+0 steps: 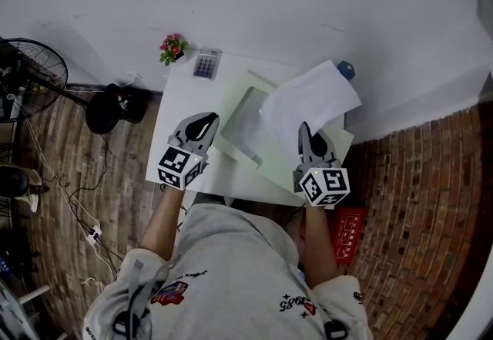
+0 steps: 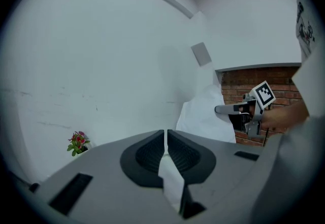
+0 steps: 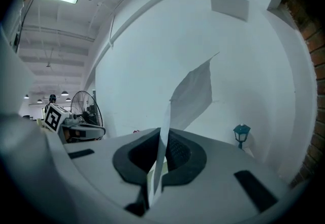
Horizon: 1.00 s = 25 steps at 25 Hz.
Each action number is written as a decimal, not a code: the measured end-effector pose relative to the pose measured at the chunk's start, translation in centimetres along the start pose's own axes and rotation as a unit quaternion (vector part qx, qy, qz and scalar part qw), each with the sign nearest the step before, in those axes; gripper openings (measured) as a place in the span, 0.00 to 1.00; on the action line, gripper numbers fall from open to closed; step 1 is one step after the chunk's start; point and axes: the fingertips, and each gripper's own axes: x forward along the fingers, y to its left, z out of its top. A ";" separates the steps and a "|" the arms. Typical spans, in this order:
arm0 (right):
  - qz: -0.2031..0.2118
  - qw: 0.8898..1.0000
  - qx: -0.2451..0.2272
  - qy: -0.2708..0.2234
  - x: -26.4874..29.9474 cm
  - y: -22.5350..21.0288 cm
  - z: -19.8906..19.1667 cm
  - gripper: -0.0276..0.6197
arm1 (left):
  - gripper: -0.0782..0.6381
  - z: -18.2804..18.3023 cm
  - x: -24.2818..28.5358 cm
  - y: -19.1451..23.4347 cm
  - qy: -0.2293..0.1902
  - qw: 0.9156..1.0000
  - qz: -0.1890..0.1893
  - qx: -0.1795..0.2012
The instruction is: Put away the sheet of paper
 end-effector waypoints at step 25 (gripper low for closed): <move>-0.019 0.986 0.134 0.100 0.8 -1.1 -12.4 0.04 | 0.16 -2.7 -1.9 0.5 0.020 1.000 0.009 -0.017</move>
